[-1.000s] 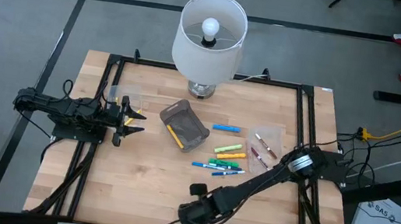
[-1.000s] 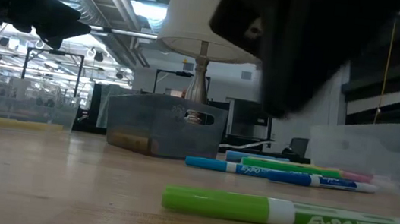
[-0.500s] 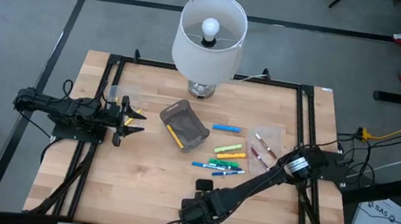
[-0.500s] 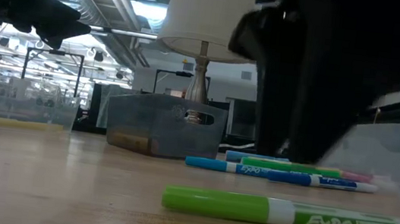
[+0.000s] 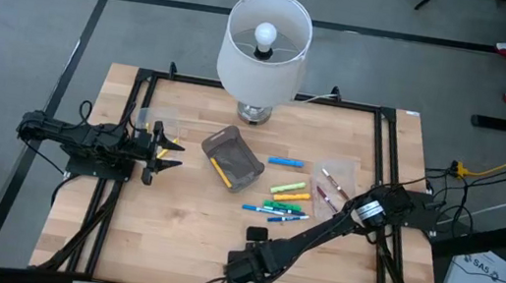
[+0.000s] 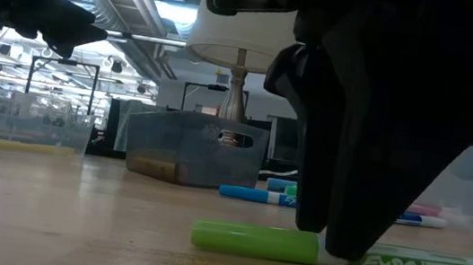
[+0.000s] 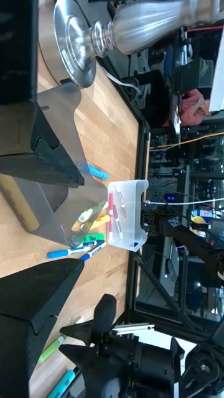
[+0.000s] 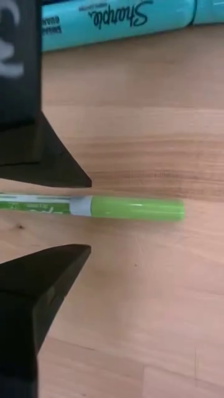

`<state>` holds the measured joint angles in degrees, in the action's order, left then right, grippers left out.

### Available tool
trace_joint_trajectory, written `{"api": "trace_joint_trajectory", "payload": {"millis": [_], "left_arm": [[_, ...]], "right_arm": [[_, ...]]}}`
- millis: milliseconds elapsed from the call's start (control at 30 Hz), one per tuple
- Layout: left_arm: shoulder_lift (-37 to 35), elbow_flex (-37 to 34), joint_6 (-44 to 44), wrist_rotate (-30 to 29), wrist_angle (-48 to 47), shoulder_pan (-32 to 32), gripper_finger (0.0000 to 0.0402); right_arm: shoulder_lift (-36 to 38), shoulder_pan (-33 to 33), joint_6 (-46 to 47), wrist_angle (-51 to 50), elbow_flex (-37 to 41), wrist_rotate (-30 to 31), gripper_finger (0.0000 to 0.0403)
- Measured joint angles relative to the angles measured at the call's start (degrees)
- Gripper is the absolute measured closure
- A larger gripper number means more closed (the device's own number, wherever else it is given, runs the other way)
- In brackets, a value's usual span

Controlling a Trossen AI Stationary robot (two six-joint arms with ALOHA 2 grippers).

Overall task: Pick & Place Markers
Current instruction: Put the green highlighter into the right transparent bin

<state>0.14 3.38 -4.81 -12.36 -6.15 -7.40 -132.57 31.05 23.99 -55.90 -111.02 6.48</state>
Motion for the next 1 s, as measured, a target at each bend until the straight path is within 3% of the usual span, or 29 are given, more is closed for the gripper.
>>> {"api": "trace_joint_trajectory", "payload": {"millis": [433, 800, 1000], "left_arm": [[0.0, 0.0, 0.0, 0.0, 0.0, 0.0, 0.0205], [0.0, 0.0, 0.0, 0.0, 0.0, 0.0, 0.0205], [0.0, 0.0, 0.0, 0.0, 0.0, 0.0, 0.0205]], "right_arm": [[0.4, -0.2, 1.7, 1.9, 3.9, -0.1, 0.0293], [0.3, -0.5, 1.3, 2.5, 4.0, 0.0, 0.0368], [0.3, -0.5, 3.3, 2.9, 4.0, 0.0, 0.037]]}}
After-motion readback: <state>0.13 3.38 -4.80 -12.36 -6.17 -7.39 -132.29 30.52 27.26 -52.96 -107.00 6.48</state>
